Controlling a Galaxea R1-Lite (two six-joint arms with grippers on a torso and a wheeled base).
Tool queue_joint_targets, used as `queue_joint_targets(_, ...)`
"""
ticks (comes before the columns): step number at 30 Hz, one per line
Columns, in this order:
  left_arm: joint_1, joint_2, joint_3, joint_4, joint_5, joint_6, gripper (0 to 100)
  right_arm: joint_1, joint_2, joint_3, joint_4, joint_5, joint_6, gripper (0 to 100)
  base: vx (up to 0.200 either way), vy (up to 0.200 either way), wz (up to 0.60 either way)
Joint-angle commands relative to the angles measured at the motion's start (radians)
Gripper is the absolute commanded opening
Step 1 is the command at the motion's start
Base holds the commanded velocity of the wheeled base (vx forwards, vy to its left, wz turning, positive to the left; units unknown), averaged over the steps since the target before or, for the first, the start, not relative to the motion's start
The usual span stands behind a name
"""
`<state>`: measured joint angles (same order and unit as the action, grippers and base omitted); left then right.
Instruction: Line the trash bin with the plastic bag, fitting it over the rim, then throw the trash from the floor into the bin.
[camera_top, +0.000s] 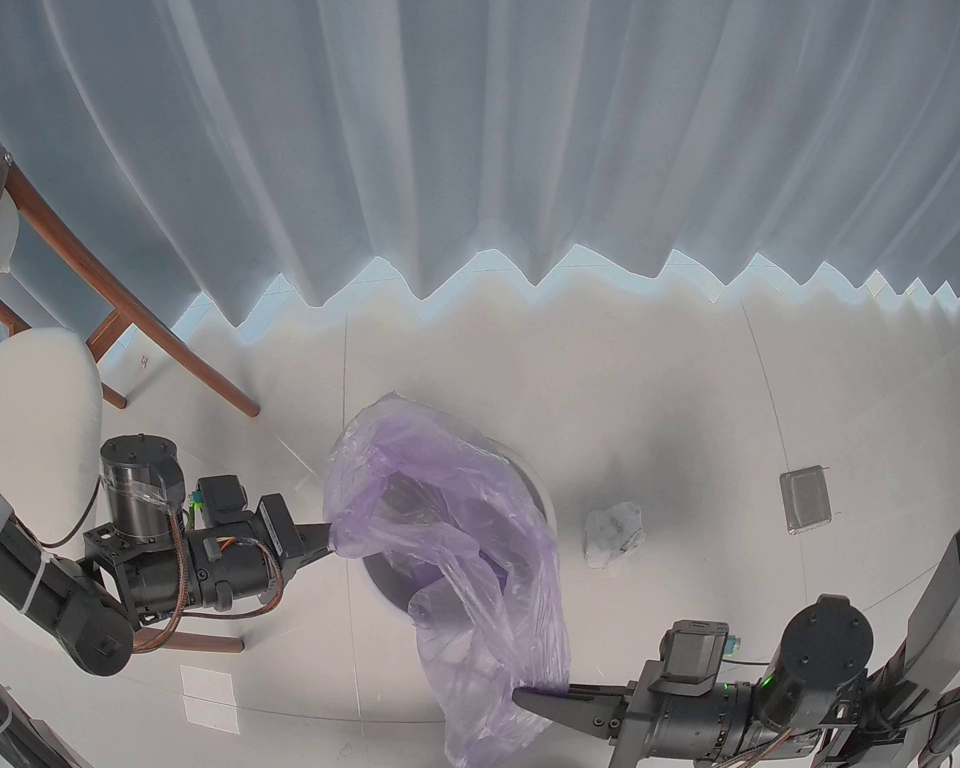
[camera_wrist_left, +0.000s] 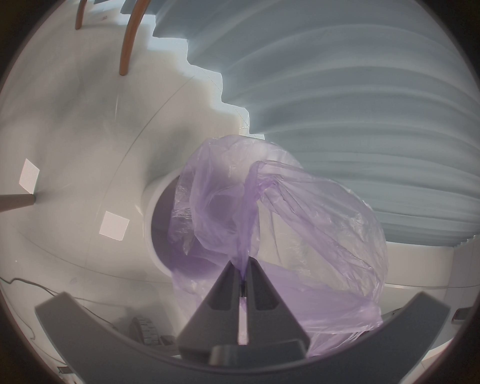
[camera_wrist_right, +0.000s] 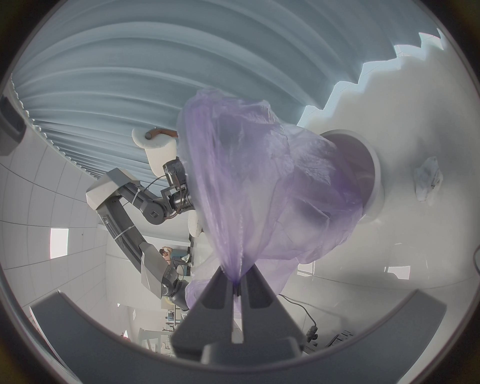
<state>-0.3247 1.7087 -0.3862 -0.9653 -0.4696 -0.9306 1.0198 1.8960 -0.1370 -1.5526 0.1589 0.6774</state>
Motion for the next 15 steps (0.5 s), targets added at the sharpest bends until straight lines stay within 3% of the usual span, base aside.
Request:
queue_joint_targets(1, 0.035, 0.017, 0.006, 0.002, 0.0, 0.009, 0, -0.066, -0.014, -0.003, -0.018, 0.039, -0.004, 0, 0.0, 0.0, 0.0)
queue_joint_targets(7, 0.062, 0.085, -0.002, -0.007, -0.001, 0.013, 0, -0.159, -0.011, -0.003, -0.018, 0.062, -0.009, 0, 0.0, 0.0, 0.0)
queue_joint_targets(15, 0.107, 0.106, -0.013, -0.007, -0.001, 0.016, 0, -0.201, -0.032, 0.013, -0.018, 0.06, -0.01, 0, 0.0, 0.0, 0.0)
